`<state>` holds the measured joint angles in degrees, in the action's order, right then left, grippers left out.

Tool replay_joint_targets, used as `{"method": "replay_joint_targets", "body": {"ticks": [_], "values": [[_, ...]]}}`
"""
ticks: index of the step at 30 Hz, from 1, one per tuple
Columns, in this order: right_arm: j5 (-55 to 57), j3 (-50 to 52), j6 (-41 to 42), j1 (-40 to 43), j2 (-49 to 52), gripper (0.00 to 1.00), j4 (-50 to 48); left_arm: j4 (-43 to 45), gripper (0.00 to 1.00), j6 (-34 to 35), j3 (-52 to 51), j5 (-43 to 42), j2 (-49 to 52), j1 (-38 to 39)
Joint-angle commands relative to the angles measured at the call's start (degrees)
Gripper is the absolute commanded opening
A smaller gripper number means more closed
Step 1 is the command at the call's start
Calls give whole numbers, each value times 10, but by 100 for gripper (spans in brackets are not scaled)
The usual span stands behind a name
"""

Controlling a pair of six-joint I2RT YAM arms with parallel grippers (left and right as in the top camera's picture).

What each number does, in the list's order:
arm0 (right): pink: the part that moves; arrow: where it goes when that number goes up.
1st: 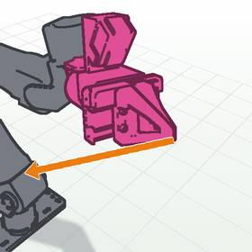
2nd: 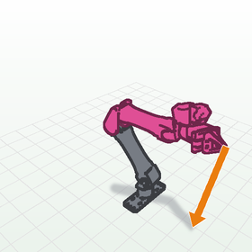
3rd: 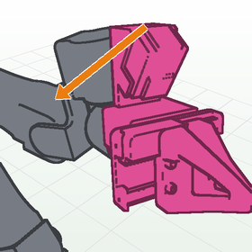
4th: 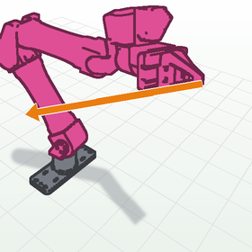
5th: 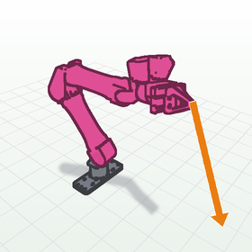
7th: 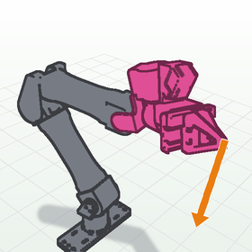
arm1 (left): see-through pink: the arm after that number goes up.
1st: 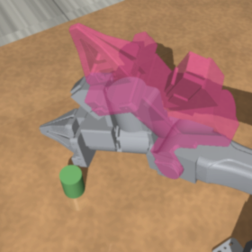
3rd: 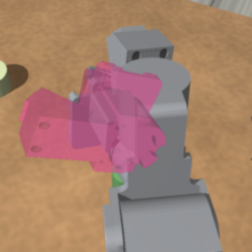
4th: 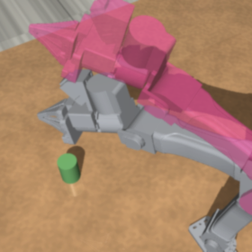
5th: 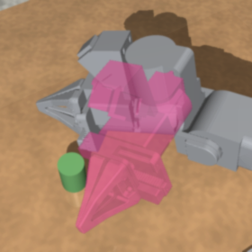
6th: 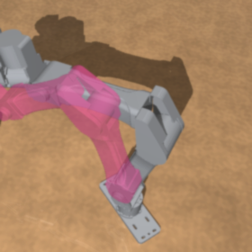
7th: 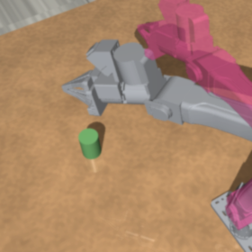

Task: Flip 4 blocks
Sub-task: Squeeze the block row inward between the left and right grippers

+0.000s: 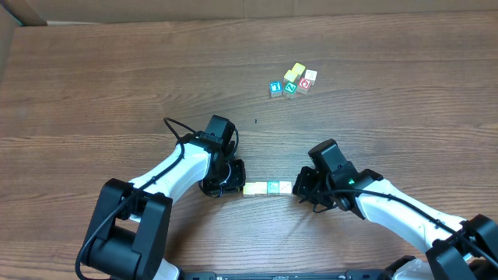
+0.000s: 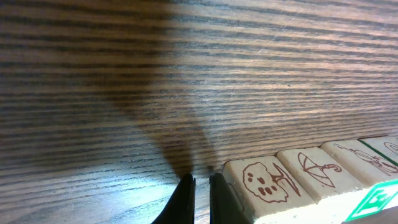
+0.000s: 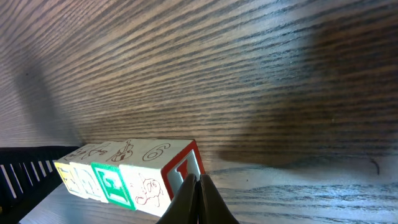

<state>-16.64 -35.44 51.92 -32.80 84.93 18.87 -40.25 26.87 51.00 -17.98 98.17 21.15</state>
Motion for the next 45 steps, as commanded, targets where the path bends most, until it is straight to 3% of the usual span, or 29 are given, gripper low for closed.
{"method": "replay_joint_targets", "body": {"ticks": [1, 45], "values": [[10, 3, 5, -11, 3, 4, -4, 1, 4, 6, -2, 6, 7, 3], [19, 5, 7, -18, 3, 4, -13, 4, 4, 2, -2, -1, 7, 3]]}}
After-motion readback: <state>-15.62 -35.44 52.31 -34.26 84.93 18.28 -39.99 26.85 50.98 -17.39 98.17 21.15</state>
